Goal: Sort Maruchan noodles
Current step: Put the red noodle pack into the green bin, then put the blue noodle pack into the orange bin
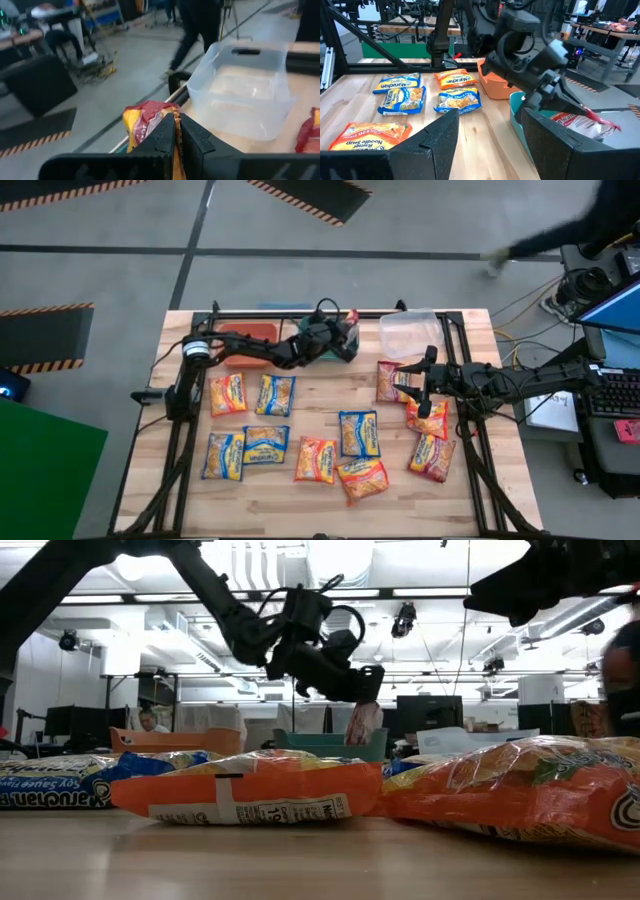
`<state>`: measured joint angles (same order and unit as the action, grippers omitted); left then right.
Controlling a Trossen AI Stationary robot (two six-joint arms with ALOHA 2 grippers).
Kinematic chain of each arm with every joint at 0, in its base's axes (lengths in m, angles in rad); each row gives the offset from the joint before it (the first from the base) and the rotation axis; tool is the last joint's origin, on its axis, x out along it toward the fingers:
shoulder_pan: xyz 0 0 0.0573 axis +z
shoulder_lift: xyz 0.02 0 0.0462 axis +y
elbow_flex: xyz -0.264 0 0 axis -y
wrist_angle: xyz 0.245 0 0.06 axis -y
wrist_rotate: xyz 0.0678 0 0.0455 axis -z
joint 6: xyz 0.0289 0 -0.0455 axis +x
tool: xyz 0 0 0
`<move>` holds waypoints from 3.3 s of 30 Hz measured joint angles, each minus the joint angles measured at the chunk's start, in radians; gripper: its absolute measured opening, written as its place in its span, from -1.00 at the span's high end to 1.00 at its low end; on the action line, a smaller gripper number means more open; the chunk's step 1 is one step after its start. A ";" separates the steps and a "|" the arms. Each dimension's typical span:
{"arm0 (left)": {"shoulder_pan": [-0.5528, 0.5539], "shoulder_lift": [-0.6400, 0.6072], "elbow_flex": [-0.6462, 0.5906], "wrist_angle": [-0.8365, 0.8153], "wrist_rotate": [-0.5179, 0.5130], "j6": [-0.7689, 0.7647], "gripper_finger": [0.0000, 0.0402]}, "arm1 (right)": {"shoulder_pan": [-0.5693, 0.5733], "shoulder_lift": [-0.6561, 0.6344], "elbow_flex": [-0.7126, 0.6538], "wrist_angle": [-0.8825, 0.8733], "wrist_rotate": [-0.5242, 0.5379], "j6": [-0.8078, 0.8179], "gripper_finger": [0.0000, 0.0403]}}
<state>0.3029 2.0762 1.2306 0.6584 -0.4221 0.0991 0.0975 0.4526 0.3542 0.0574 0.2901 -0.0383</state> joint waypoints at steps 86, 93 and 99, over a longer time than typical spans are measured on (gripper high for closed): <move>-0.289 -0.419 -0.147 -1.498 0.284 -0.783 0.48 | 0.000 -0.057 -0.017 -0.022 0.105 -0.094 -0.02; -0.289 -0.358 -0.128 -1.470 0.221 -0.824 0.47 | 0.000 -0.057 -0.017 -0.019 0.106 -0.106 -0.02; -0.289 -0.346 -0.090 -1.464 0.169 -0.890 0.29 | 0.000 -0.057 -0.017 -0.015 0.110 -0.114 -0.02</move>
<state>0.0136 1.7299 1.1407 -0.8053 -0.2535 -0.7905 0.0975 0.3954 0.3370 0.0425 0.3999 -0.1520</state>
